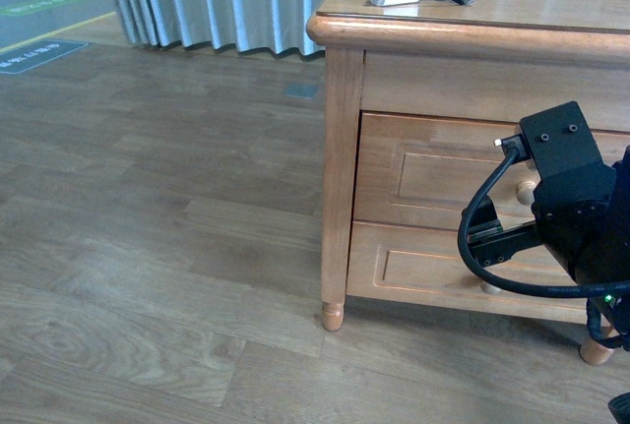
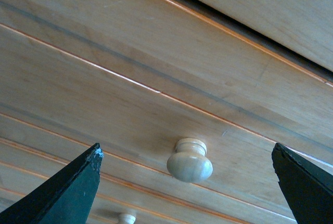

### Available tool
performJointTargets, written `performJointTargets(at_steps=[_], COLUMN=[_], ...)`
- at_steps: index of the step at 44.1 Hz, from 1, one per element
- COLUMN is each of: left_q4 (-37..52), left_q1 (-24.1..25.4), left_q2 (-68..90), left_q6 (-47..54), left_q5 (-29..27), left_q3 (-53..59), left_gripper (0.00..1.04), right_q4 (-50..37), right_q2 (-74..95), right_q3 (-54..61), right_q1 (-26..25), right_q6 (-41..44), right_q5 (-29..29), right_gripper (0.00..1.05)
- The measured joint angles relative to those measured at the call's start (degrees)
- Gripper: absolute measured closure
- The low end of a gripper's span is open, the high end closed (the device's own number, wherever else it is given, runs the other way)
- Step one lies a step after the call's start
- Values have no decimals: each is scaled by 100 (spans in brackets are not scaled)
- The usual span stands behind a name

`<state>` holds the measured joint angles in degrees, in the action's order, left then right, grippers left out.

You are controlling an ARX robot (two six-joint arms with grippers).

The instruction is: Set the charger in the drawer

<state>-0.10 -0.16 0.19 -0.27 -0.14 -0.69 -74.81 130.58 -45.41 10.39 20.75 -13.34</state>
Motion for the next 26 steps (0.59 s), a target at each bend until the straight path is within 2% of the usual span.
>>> performJointTargets(at_steps=[26], left_q4=[0], left_q1=[0], left_q2=[2], left_q6=[0], left_q5=[0], left_q3=[0], left_gripper=[6], right_q4=[76], right_q2=[308], right_q3=[-365], right_q1=[-87], right_q6=[-17], right_q5=[-103], right_gripper=[10])
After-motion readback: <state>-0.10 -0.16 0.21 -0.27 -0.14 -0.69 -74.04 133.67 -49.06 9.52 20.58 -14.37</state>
